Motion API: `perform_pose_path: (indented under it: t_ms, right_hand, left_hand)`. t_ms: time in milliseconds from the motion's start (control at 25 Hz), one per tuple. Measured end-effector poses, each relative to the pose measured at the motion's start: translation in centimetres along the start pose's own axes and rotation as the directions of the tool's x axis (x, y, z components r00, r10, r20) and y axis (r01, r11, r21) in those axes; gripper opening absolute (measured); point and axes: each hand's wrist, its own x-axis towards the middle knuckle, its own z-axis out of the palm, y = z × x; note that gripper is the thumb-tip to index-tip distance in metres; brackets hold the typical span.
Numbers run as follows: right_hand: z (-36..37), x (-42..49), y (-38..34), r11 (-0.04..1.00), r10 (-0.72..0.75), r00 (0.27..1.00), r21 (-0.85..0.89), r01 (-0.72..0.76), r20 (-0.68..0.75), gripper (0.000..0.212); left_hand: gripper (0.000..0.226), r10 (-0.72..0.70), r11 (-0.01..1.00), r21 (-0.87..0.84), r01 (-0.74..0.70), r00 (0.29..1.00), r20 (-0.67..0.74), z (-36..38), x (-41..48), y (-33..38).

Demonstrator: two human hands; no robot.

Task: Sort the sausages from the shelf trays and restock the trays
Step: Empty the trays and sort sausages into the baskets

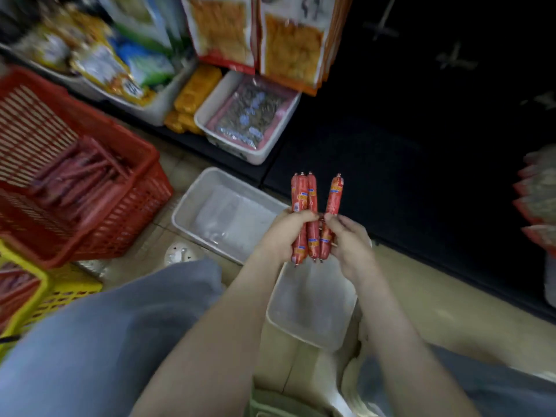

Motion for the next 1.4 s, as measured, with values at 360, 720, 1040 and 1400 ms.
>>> perform_pose_path:
  t_ms: [360,720,1040,1400]
  right_hand:
    - [9.0,-14.3,-10.2,0.952,-0.261,0.891,-0.052,0.301,0.372,0.021]
    - [28.6,-21.0,-9.1,0.829,-0.239,0.684,-0.223,0.514,0.689,0.045]
    - [43.1,-22.3,-0.7,0.592,0.233,0.469,-0.507,0.626,0.852,0.033]
    - [46.5,-15.4,3.7,0.473,0.310,0.483,-0.573,0.669,0.819,0.020]
  left_hand:
    - [0.009,0.235,0.968,-0.088,-0.233,0.972,0.013,-4.2,-18.4,9.4]
    - [0.026,0.400,0.839,-0.229,-0.494,0.844,-0.356,-21.2,-30.6,9.9]
    - [0.023,0.188,0.711,-0.519,-0.474,0.840,-0.510,-34.6,-34.7,2.9]
    - [0.006,0.014,0.699,-0.566,-0.436,0.800,-0.599,-41.0,-28.4,1.7]
